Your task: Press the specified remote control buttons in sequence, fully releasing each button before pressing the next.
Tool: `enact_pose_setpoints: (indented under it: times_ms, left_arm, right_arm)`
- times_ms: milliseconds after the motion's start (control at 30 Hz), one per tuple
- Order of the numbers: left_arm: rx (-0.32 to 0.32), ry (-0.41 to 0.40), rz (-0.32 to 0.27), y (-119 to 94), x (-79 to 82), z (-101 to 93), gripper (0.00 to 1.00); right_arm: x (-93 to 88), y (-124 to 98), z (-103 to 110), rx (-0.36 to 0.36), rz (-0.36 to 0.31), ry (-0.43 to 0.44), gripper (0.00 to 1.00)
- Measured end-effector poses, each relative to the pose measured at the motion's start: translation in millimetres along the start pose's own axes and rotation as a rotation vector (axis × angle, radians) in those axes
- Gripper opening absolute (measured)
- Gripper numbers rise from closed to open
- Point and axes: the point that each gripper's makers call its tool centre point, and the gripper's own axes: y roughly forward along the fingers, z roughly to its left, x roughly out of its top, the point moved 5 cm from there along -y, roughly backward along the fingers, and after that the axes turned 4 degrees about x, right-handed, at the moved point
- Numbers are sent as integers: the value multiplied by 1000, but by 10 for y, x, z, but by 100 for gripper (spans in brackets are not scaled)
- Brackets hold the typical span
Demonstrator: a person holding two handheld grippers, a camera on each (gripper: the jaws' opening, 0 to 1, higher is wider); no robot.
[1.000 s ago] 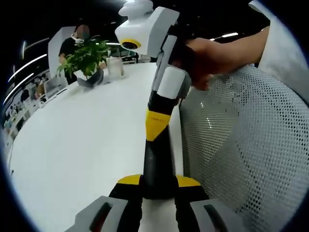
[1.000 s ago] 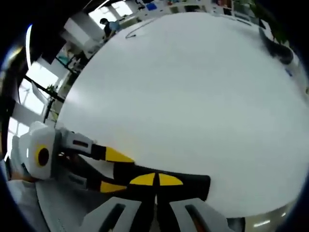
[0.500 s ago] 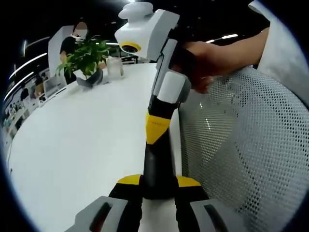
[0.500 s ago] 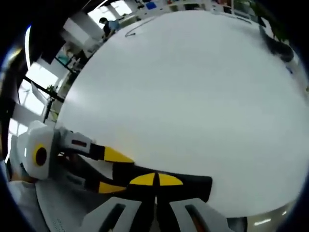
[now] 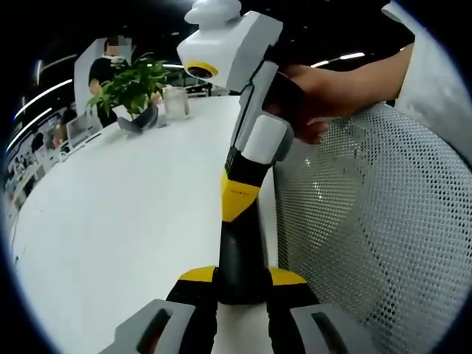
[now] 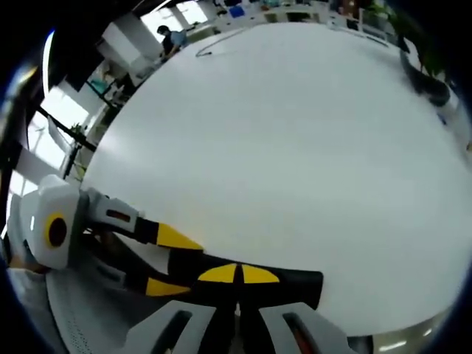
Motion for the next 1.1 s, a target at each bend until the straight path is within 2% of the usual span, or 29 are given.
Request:
enact_pose_setpoints:
  times_ms: [333, 367, 400, 433, 533, 700, 833, 1100]
  left_arm:
    - [12, 20, 6, 11, 4, 4, 24]
    - [13, 19, 6, 10, 3, 5, 24]
    - [13, 21, 7, 7, 1, 4, 24]
    - [13, 21, 7, 8, 0, 3, 24]
    - [14, 27, 9, 6, 0, -1, 24]
    - [22, 35, 9, 5, -1, 8, 24]
    - [30, 33, 11, -6, -7, 33, 24]
    - [30, 18, 7, -12, -10, 46, 24]
  right_arm:
    - [29, -18, -8, -21, -9, -10, 0]
    - [35, -26, -31, -42, -15, -12, 0]
    - [43, -56, -111, -103, -20, -26, 0]
    - [48, -59, -119, -105, -27, -30, 0]
    - [47, -77, -64, -33, -34, 43, 0]
    - [37, -79, -65, -33, -20, 46, 0]
    - [-7, -53, -21, -3, 37, 66, 0]
    - [-4, -47, -1, 3, 34, 57, 0]
